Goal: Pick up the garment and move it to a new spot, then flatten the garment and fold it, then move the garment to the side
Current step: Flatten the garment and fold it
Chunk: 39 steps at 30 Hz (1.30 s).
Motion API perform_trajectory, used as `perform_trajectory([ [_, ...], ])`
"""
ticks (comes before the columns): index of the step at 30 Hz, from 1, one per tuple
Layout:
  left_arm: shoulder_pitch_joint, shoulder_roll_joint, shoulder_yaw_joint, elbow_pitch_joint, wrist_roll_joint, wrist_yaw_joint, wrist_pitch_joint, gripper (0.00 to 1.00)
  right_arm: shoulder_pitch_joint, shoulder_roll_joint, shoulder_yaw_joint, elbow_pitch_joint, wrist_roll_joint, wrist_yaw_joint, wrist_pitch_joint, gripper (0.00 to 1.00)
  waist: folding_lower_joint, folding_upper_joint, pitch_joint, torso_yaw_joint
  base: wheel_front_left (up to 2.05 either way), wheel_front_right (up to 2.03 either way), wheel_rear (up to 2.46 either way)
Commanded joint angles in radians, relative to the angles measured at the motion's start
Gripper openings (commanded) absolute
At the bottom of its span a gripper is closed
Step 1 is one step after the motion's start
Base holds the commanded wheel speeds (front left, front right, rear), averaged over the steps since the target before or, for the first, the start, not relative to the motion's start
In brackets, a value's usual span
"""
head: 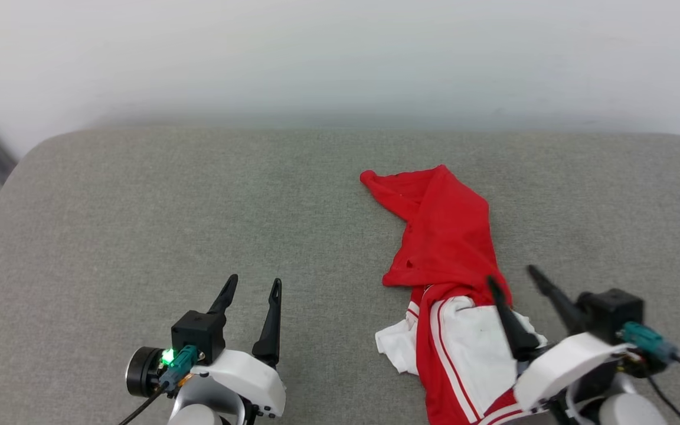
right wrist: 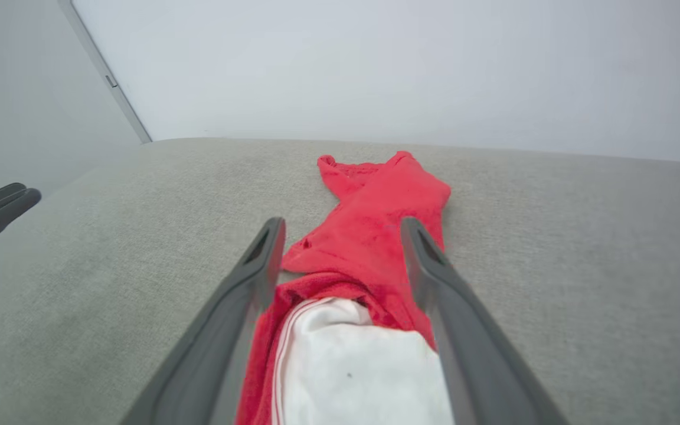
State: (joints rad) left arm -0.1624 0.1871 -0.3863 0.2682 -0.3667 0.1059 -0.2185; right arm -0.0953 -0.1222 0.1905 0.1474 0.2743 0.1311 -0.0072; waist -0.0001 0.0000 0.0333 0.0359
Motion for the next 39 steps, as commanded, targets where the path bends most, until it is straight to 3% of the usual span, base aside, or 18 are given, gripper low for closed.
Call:
perform_trajectory([
  [1, 0.013, 0.008, 0.001, -0.005, -0.005, 0.003, 0.004, 1.0, 0.02, 0.011, -0.04, -0.015, -0.017, -0.001, -0.022, 1.0, 0.0001, 0.0, -0.011, -0.01, 0.0, 0.0, 0.0],
  [12, 0.031, 0.024, -0.004, -0.037, -0.008, 0.018, 0.033, 1.0, 0.099, 0.037, -0.199, -0.114, -0.103, -0.001, -0.08, 1.0, 0.0001, 0.0, -0.037, -0.047, 0.0, 0.0, 0.0],
  [17, -0.018, 0.019, -0.042, -0.045, -0.006, -0.01, 0.098, 1.0, 0.121, 0.055, -0.221, -0.175, -0.121, -0.001, -0.066, 1.0, 0.0001, 0.0, -0.011, -0.074, 0.0, 0.0, 0.0],
  [28, -0.204, -0.03, -0.189, 0.049, -0.047, -0.136, 0.472, 1.0, 0.088, 0.071, -0.198, -0.239, -0.144, -0.001, -0.044, 1.0, 0.0001, 0.0, 0.084, -0.14, 0.0, 0.0, 0.0],
  [39, -0.25, -0.028, -0.261, 0.195, -0.099, -0.173, 0.785, 1.0, 0.037, 0.072, -0.149, -0.226, -0.144, -0.001, -0.065, 1.0, 0.0001, 0.0, 0.168, -0.201, 0.0, 0.0, 0.0],
])
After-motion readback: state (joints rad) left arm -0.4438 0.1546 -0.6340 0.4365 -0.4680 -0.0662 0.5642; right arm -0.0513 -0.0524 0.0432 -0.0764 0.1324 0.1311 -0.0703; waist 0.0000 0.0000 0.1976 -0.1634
